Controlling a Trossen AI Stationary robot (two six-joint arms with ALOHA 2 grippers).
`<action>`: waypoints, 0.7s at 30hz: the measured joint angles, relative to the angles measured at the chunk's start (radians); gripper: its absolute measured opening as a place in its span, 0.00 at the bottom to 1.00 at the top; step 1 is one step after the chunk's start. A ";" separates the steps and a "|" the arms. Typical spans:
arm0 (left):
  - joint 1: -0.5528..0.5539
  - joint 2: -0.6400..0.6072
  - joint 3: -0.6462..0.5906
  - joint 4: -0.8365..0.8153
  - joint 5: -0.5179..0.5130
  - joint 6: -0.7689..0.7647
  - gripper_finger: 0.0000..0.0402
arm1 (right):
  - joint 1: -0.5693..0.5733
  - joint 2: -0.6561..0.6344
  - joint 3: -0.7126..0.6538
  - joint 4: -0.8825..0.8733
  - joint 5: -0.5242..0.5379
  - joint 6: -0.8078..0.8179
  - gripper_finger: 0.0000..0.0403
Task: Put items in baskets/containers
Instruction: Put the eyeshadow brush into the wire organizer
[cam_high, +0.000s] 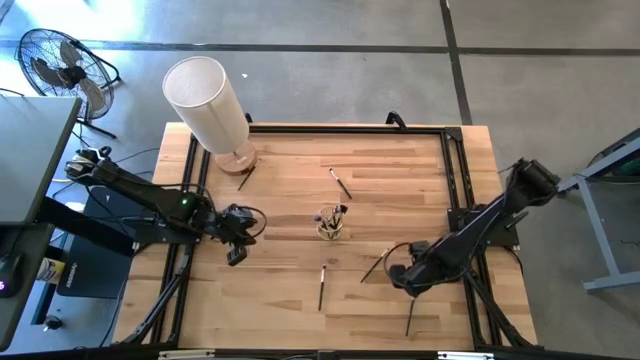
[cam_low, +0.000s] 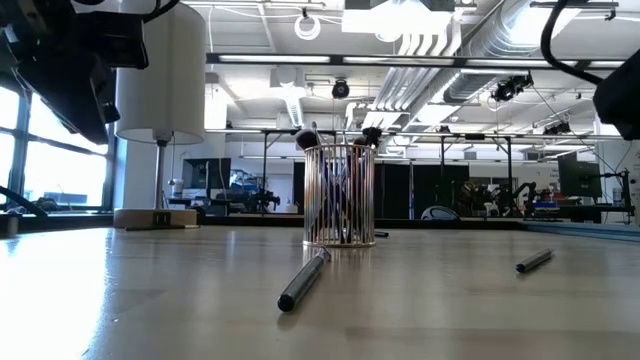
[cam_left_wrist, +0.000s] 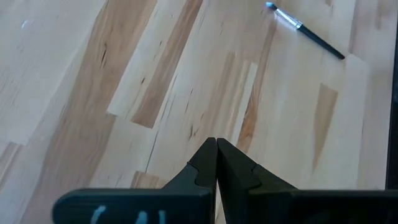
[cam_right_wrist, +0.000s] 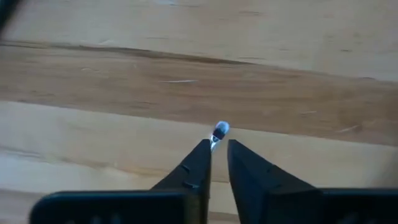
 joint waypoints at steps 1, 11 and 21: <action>0.000 0.000 0.000 0.000 0.000 0.000 0.00 | -0.002 0.008 0.000 0.008 0.000 0.000 0.16; 0.000 0.000 0.000 0.001 0.011 0.003 0.00 | -0.014 0.064 -0.001 0.022 -0.036 0.018 0.34; 0.000 0.000 0.000 0.001 0.011 0.018 0.00 | -0.034 0.146 0.002 0.057 -0.054 0.022 0.28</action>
